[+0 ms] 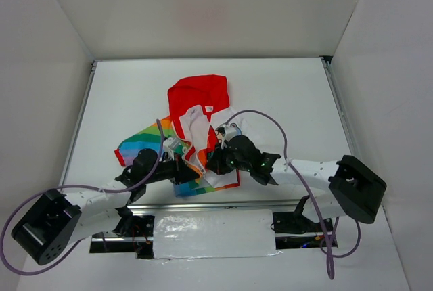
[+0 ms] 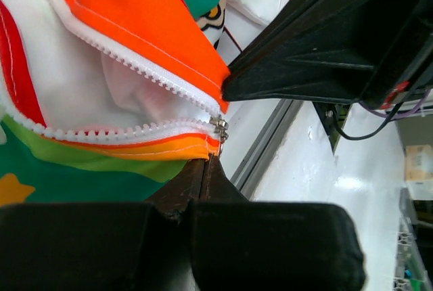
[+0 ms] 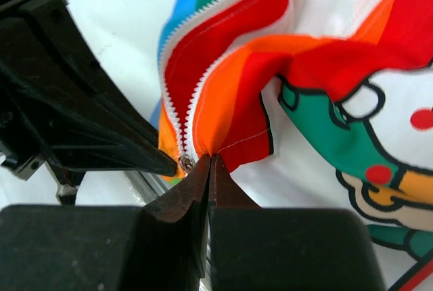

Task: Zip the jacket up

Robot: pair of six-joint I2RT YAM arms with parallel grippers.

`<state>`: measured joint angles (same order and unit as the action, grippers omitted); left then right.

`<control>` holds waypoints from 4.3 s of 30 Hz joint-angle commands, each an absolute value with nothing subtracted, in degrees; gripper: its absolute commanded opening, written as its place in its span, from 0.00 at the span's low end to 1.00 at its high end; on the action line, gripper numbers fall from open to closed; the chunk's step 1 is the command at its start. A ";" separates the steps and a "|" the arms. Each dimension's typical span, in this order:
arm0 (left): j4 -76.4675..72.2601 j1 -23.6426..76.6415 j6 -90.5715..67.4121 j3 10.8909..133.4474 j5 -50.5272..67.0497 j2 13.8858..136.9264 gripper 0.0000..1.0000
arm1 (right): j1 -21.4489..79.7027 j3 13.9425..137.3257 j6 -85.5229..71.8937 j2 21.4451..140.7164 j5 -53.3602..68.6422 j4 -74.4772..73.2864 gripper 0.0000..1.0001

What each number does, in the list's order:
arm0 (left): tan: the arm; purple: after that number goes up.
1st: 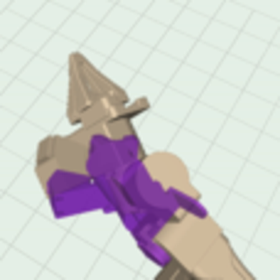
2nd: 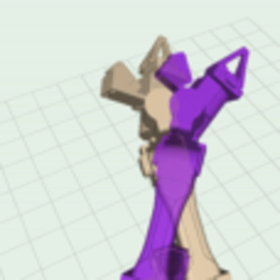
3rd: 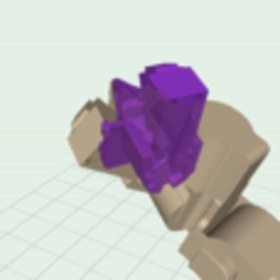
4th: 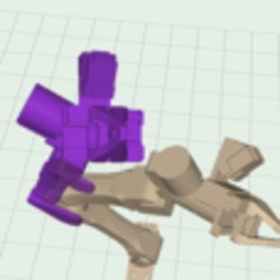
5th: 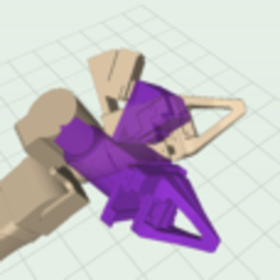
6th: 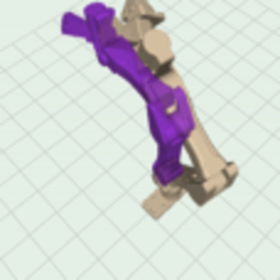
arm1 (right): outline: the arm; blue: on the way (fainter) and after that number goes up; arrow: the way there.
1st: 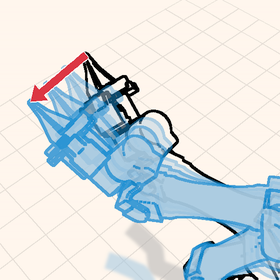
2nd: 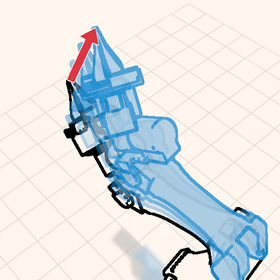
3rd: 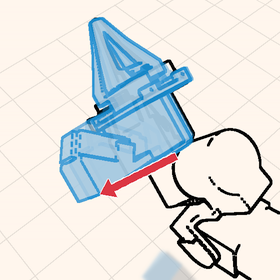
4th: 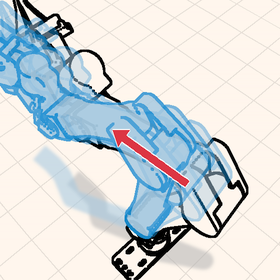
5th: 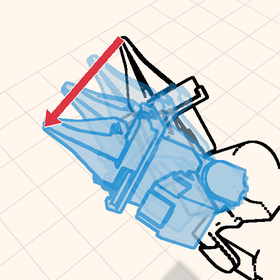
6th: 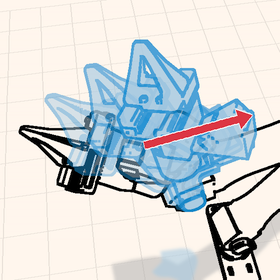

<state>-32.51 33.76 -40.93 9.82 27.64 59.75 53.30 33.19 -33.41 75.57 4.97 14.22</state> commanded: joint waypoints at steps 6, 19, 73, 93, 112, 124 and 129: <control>-35.70 36.21 -46.14 4.40 24.09 62.05 0.00 | 53.00 31.38 -40.87 80.50 -0.62 17.92 0.00; -35.41 36.91 -47.11 2.81 19.42 68.02 0.00 | 54.84 34.19 -41.84 86.66 2.28 18.90 0.00; -37.70 38.06 -46.23 5.98 22.24 67.41 0.00 | 61.61 24.96 -44.47 86.48 6.24 33.05 0.58; -38.85 38.50 -46.67 6.42 22.50 68.38 0.00 | 62.23 28.39 -42.98 90.44 2.29 31.11 0.46; -37.97 38.76 -46.32 7.03 22.15 68.20 0.00 | 63.81 26.99 -45.44 87.90 2.64 28.91 0.38; -37.79 38.85 -46.23 7.38 22.06 68.47 0.00 | 63.72 25.75 -46.32 88.50 4.13 31.55 0.33; -37.27 38.85 -45.97 7.47 21.88 68.29 0.00 | 63.81 25.93 -46.41 88.51 4.13 30.94 0.27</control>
